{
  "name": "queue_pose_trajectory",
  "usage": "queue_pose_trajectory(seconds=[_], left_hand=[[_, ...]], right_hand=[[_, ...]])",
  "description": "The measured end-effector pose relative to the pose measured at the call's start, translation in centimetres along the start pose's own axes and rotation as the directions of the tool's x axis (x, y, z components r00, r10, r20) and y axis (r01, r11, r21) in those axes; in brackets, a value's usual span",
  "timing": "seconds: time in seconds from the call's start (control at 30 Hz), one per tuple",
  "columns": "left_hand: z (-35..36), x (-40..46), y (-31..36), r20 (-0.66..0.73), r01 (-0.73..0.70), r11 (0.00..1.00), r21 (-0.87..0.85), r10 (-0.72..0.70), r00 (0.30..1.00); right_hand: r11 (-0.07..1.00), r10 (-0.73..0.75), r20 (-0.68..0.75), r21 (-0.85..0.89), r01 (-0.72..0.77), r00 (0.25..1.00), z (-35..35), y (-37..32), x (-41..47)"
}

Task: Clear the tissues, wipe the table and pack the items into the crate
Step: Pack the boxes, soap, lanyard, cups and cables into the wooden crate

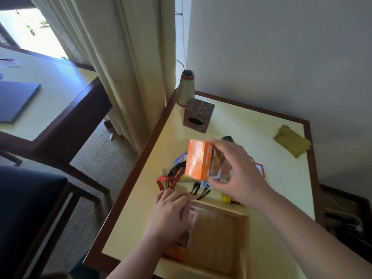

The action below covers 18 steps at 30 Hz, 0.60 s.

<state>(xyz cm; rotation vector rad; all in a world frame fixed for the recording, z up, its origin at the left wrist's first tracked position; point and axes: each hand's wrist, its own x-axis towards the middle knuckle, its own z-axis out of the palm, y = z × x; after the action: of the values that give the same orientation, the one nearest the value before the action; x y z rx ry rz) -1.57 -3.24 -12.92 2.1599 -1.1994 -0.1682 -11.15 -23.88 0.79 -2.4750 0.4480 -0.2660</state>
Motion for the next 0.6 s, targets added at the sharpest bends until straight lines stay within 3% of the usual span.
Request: queue_pose_trajectory(seconds=[0.13, 0.33, 0.6], left_hand=[[-0.2, 0.0, -0.5, 0.008, -0.011, 1.0, 0.0, 0.011, 1.0], [-0.2, 0.1, -1.2, -0.016, 0.112, 0.986, -0.124, -0.115, 0.993], [0.0, 0.1, 0.1, 0.014, 0.197, 0.969, -0.148, -0.197, 0.98]], right_hand=[[0.987, -0.009, 0.224, -0.155, 0.045, 0.974, -0.4, -0.7, -7.2], [0.858, -0.165, 0.441, -0.377, 0.349, 0.883, 2.0, -1.6, -12.6], [0.827, -0.058, 0.552, -0.44, 0.35, 0.832, 6.1, -3.2, -12.7]])
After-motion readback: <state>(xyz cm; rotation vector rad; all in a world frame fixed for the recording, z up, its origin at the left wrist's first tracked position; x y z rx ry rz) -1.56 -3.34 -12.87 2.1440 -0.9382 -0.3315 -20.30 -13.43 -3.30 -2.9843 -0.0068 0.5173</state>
